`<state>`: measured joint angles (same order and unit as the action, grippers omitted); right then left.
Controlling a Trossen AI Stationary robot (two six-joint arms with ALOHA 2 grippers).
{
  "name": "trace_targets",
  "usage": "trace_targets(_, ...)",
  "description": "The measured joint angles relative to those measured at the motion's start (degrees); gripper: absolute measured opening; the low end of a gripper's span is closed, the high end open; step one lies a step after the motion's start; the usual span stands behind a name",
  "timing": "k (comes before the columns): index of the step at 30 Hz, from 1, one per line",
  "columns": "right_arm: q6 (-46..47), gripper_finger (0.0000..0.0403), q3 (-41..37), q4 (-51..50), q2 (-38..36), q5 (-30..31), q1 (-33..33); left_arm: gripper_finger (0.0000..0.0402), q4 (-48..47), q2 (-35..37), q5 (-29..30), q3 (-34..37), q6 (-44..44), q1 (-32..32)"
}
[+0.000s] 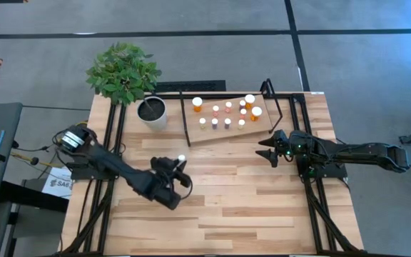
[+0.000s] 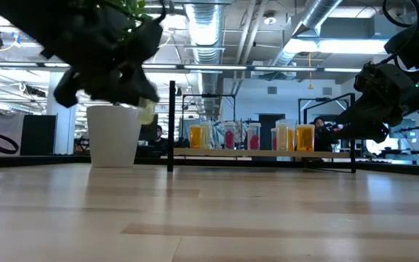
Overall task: Pick and place medicine bottles onto shelf by color
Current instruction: Put the yellow pill bottle on the shelf
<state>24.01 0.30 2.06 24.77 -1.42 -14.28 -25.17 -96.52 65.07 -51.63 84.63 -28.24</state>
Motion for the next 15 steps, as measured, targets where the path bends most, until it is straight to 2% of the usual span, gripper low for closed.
trace_targets(15,0.0,0.0301,0.0,-0.06,-0.07,0.03,0.0,0.0081,6.62,-17.7,13.86,0.1,1.53,-4.55)
